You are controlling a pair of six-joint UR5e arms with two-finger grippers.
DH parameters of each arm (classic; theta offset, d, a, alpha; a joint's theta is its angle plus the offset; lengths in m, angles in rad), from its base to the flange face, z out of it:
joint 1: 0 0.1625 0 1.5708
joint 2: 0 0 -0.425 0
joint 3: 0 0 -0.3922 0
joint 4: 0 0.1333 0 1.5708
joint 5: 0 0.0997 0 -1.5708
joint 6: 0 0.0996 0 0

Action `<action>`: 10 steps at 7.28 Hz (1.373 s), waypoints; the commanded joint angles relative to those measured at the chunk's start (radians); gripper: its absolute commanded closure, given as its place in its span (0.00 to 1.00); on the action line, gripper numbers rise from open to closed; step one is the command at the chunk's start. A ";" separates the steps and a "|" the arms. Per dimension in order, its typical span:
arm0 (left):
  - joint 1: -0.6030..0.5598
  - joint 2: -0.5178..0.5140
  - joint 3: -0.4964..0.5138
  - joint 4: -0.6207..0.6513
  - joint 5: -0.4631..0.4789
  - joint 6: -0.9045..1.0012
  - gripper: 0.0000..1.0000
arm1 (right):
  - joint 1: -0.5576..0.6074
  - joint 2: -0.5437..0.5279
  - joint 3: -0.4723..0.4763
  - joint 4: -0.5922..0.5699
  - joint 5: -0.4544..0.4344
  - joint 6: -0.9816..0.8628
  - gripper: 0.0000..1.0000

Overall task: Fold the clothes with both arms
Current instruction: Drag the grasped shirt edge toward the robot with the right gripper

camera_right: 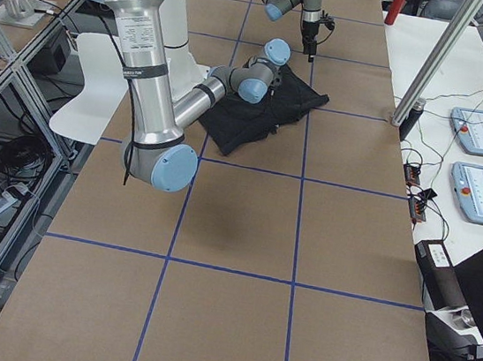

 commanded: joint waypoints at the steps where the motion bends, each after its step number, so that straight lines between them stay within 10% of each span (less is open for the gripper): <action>1: 0.039 0.053 -0.020 0.001 0.000 -0.001 0.00 | 0.024 0.022 -0.002 0.000 -0.012 0.000 0.00; 10: 0.110 0.092 -0.093 0.076 0.000 -0.001 0.18 | 0.053 0.028 -0.005 0.000 -0.014 -0.002 0.00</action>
